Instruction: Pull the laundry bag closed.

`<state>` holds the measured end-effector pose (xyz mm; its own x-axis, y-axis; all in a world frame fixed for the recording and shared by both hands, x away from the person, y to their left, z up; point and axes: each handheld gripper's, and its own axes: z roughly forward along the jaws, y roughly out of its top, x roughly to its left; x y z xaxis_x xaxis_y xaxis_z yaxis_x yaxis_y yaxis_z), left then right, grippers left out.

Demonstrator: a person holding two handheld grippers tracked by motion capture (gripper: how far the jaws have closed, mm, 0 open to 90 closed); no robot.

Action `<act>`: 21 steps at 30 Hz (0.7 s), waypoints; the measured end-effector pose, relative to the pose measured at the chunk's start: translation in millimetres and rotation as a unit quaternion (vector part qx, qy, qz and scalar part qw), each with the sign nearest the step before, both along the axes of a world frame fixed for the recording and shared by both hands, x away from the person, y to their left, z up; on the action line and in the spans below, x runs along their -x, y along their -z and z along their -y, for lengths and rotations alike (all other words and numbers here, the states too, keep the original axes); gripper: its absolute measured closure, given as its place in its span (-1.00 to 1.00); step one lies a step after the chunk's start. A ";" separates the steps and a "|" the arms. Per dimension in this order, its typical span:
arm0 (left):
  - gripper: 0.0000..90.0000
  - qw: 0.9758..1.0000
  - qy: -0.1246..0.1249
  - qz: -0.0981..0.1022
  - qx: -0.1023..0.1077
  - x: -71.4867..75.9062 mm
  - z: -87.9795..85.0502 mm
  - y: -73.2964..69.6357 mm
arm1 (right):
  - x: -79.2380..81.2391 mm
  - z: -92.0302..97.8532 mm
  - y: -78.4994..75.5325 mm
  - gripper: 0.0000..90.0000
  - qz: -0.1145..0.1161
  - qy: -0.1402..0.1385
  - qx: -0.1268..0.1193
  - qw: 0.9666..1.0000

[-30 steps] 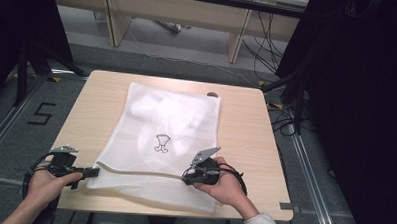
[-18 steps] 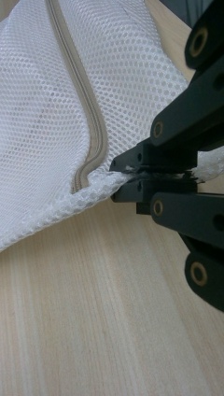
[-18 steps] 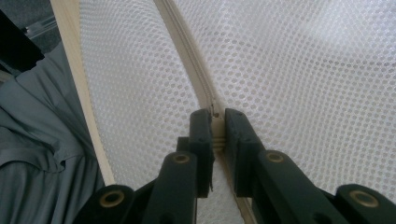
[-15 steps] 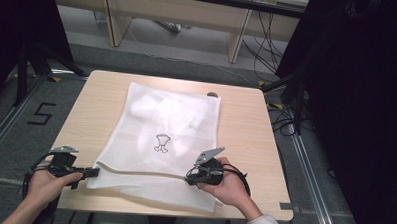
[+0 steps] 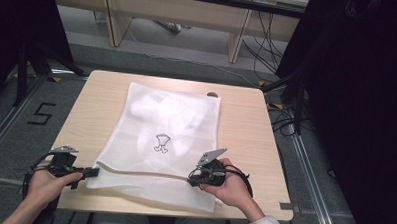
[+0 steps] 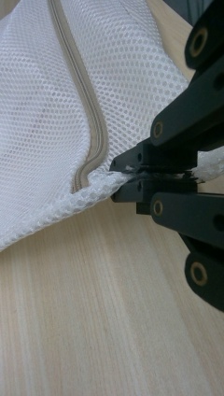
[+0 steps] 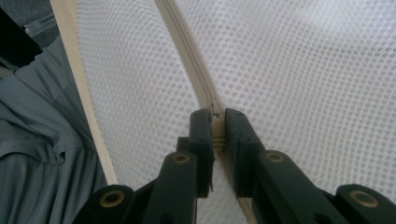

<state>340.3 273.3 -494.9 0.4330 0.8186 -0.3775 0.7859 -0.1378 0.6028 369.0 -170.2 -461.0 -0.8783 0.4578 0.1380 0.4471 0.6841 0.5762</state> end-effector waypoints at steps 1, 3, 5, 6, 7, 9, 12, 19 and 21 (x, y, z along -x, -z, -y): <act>0.91 1.000 0.002 0.000 -0.002 0.0 0.0 -0.2 | -0.2 3.0 -0.7 0.84 -0.001 0.000 0.003 1.000; 0.91 1.000 0.001 0.000 0.001 0.0 0.1 -0.1 | 0.2 3.7 -0.1 0.84 -0.002 0.001 0.001 1.000; 0.91 1.000 0.001 0.000 0.001 0.0 0.0 -0.1 | 0.5 5.6 -0.5 0.84 -0.003 0.003 0.001 1.000; 0.91 1.000 0.002 0.000 -0.002 0.0 -0.1 -0.3 | 0.4 6.2 -0.4 0.84 -0.003 0.000 0.000 1.000; 0.91 1.000 0.000 0.000 0.000 0.1 0.1 -0.1 | 1.3 6.7 -0.4 0.84 -0.001 0.002 0.002 1.000; 0.91 1.000 -0.001 0.000 0.001 0.1 0.1 -0.1 | 0.8 7.9 -0.7 0.84 -0.004 -0.003 0.003 1.000; 0.91 1.000 -0.002 -0.001 0.002 0.1 0.2 0.0 | 0.8 9.2 -0.5 0.84 -0.002 0.000 0.002 1.000; 0.91 1.000 -0.004 0.000 0.003 0.2 0.5 0.0 | 2.4 14.5 -1.7 0.84 -0.002 0.004 0.002 1.000; 0.91 1.000 0.000 0.000 0.000 0.1 0.1 -0.3 | 2.1 15.2 -1.7 0.84 -0.004 0.006 0.001 1.000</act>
<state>340.2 273.2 -494.7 0.4326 0.8192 -0.3765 0.7857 -0.1378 0.6030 366.9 -185.4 -459.3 -0.8721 0.4678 0.1435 0.4590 0.6803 0.5715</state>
